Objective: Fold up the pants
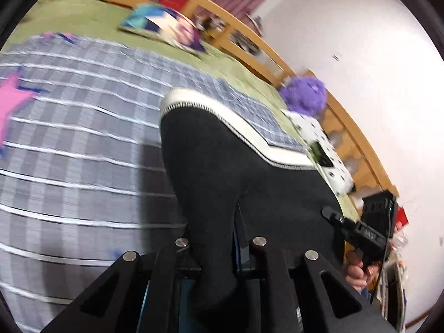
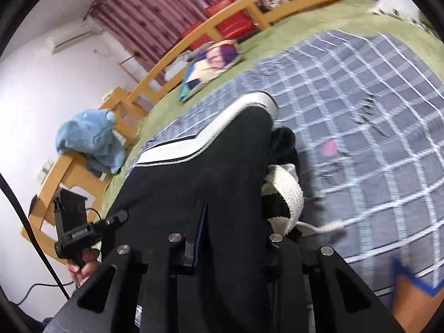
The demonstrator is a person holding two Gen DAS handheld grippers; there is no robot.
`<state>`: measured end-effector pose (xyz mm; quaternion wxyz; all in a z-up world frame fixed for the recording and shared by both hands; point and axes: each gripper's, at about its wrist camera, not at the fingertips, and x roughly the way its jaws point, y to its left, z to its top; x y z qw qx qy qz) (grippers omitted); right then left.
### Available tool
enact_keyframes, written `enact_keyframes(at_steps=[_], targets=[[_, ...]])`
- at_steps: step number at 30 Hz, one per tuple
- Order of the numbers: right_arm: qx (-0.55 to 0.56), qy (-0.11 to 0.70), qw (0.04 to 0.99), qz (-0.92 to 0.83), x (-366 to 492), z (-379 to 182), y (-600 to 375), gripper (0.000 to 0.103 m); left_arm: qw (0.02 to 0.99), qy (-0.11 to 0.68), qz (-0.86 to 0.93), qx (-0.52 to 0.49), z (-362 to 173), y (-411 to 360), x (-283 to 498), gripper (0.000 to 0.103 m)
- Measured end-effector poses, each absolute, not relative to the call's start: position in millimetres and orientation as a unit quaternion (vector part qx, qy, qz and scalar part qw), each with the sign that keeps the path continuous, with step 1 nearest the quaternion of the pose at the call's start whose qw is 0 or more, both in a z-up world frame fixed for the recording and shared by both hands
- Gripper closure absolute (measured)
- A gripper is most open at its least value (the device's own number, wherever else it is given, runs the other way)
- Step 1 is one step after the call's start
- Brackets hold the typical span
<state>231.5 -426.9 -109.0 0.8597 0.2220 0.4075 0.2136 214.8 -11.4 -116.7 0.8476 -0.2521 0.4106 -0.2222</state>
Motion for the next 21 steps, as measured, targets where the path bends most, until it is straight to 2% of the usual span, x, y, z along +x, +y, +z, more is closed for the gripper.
enact_keyframes(at_steps=[3, 8, 11, 13, 18, 20, 21], targets=[[0.220, 0.427, 0.845, 0.237, 240.9, -115.8, -377.0, 0.078, 0.845, 0.423, -0.193, -0.263, -113.0, 39.2, 211.2, 0.090], [0.219, 0.445, 0.827, 0.265, 251.9, -132.2, -302.6, 0.076, 0.846, 0.463, -0.147, -0.222, -123.0, 86.1, 200.8, 0.088], [0.152, 0.445, 0.853, 0.225, 255.5, -142.4, -282.5, 0.067, 0.838, 0.489, -0.132, -0.203, -140.6, 94.6, 196.2, 0.071], [0.131, 0.464, 0.855, 0.189, 259.1, -157.1, -282.8, 0.061, 0.852, 0.488, -0.105, -0.157, -145.5, 80.4, 194.6, 0.054], [0.085, 0.453, 0.876, 0.144, 232.4, -138.1, -288.0, 0.057, 0.878, 0.458, -0.076, -0.119, -135.9, 72.3, 167.8, 0.051], [0.054, 0.415, 0.900, 0.122, 210.7, -116.4, -285.0, 0.057, 0.889, 0.435, -0.077, -0.119, -120.9, 75.7, 151.6, 0.044], [0.046, 0.393, 0.909, 0.129, 196.4, -105.4, -282.3, 0.057, 0.895, 0.422, -0.076, -0.121, -115.0, 77.0, 141.3, 0.037]])
